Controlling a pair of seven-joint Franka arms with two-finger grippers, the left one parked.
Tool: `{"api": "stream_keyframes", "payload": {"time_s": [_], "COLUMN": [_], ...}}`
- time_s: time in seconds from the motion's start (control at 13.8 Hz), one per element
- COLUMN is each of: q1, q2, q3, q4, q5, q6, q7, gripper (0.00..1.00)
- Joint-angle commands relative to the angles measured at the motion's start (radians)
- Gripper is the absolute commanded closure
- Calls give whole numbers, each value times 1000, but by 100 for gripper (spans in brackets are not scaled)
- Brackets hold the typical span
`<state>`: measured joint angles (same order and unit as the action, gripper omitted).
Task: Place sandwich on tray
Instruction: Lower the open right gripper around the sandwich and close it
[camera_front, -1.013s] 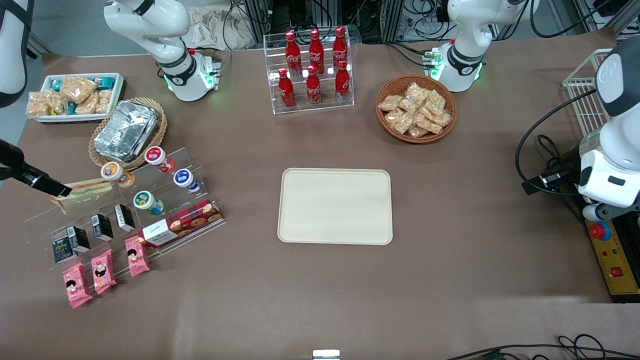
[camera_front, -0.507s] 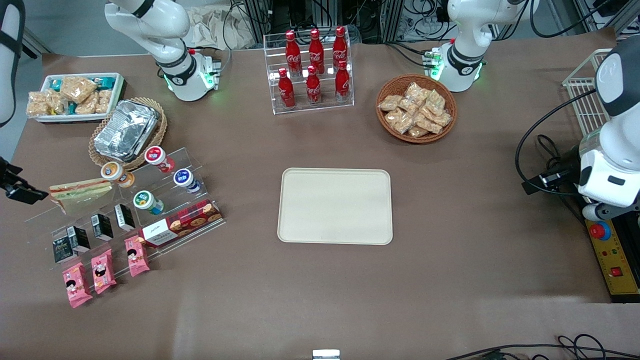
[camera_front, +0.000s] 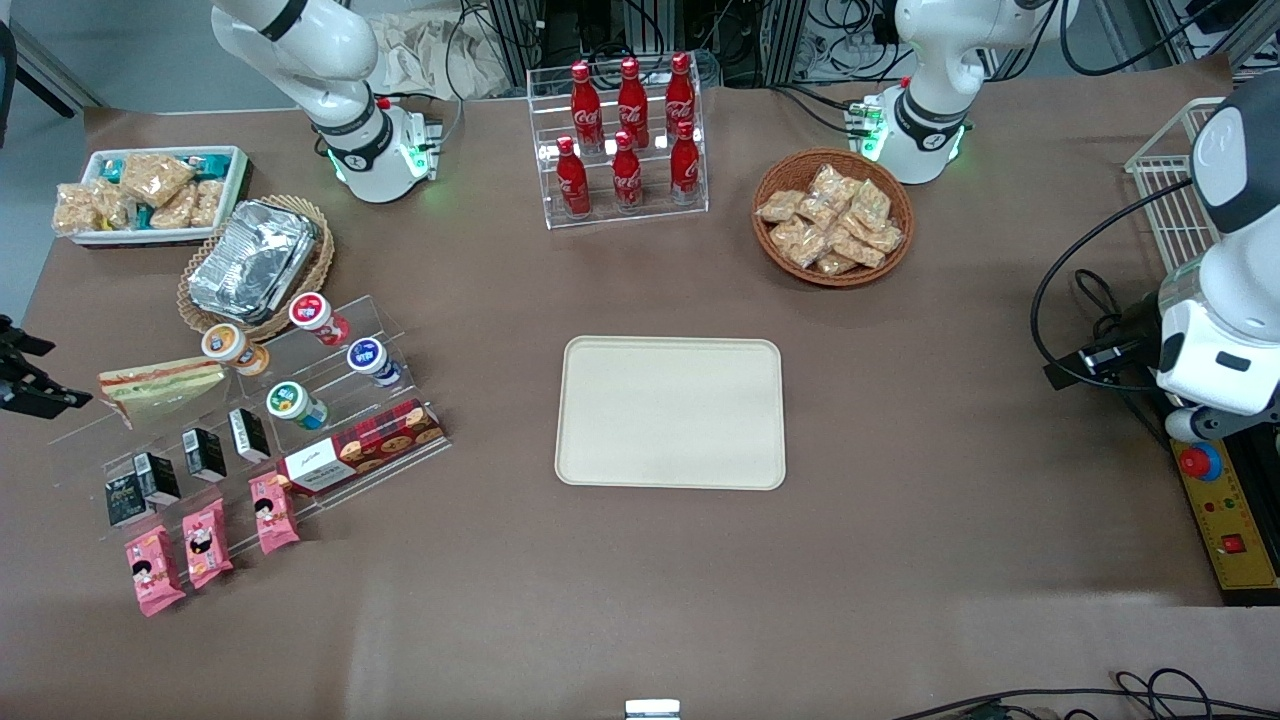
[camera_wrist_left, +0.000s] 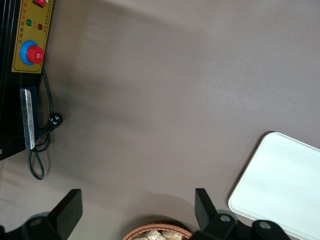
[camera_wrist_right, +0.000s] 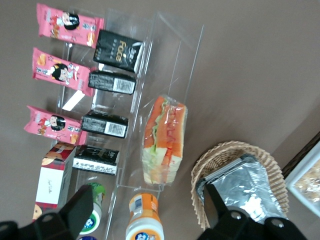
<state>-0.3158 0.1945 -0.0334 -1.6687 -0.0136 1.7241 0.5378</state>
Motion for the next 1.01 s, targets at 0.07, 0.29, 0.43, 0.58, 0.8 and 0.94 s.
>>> {"api": "stream_keyframes", "payload": {"time_s": [0.07, 0.29, 0.43, 0.58, 0.8, 0.94], "q1": [-8, -11, -11, -29, -34, -45], "q2": [-23, -20, -14, -1, 20, 26], "q3": [9, 7, 6, 0, 0, 0], "q4": [-114, -155, -169, -172, -172, -172], "q5": [24, 24, 24, 24, 24, 35], "q6": [75, 117, 134, 150, 166, 170], "q7": [18, 18, 18, 18, 13, 13], "gripper": [2, 2, 2, 2, 2, 2]}}
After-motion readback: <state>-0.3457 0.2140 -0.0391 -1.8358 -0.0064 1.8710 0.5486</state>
